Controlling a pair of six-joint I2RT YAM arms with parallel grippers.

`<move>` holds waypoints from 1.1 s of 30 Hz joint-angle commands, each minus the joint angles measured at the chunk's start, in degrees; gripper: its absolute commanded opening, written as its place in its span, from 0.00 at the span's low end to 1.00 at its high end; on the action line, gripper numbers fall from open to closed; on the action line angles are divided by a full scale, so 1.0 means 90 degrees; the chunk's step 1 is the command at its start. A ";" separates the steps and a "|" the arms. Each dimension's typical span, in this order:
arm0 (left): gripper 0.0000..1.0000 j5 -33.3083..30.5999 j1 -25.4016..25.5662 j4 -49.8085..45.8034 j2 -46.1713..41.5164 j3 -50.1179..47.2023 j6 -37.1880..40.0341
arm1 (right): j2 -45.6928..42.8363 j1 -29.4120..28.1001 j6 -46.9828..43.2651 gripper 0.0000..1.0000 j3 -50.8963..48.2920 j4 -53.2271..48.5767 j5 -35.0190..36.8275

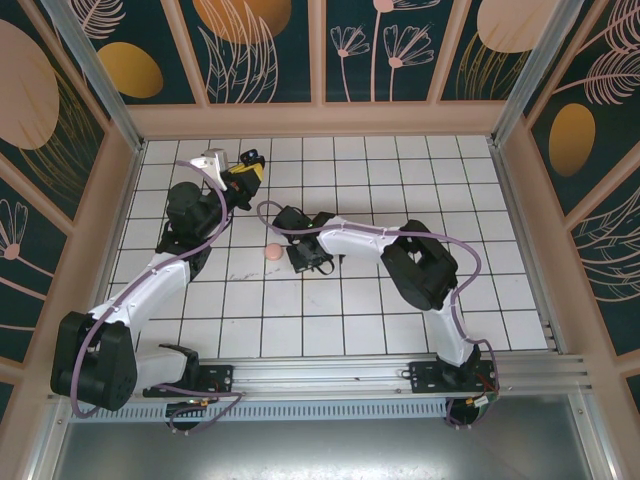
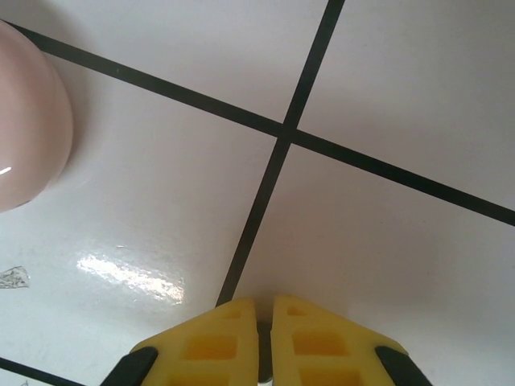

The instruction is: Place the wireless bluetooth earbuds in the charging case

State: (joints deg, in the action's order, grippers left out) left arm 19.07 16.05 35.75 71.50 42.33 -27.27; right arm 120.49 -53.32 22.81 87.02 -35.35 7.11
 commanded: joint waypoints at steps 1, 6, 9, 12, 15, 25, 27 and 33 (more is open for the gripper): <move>0.00 0.0098 -0.0051 0.0033 -0.0132 0.0148 0.0039 | -0.0306 -0.0038 -0.0013 0.02 -0.0039 -0.0100 0.0177; 0.00 0.0120 -0.0046 -0.0013 -0.0173 0.0126 0.0127 | -0.0867 0.0052 0.0034 0.02 -0.0199 0.0011 0.0265; 0.00 0.0182 -0.0045 0.0099 -0.0230 0.0044 0.0166 | -0.1301 0.0178 0.0029 0.01 -0.0342 0.0131 0.0245; 0.00 0.0402 -0.0045 0.0353 -0.0294 -0.0078 0.0226 | -0.1758 0.0342 0.0006 0.01 -0.0440 0.0224 0.0198; 0.00 0.0742 -0.0050 0.0583 -0.0339 -0.0207 0.0359 | -0.2257 0.0568 -0.0060 0.01 -0.0523 0.0373 0.0117; 0.00 0.1513 -0.0038 0.1847 -0.0441 -0.0960 0.0666 | -0.3612 0.1442 -0.0503 0.01 -0.0265 0.1155 -0.0576; 0.00 0.1550 -0.0027 0.2056 -0.0445 -0.1118 0.0716 | -0.3713 0.1554 -0.0612 0.01 -0.0088 0.1236 -0.0643; 0.00 0.1604 0.0163 0.2834 -0.0364 -0.1650 0.1140 | -0.4011 0.1667 -0.0880 0.01 0.0237 0.1667 -0.0911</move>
State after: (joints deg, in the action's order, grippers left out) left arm 31.75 16.58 53.71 68.71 28.99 -20.23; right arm 86.98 -38.57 17.34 86.56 -24.27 1.65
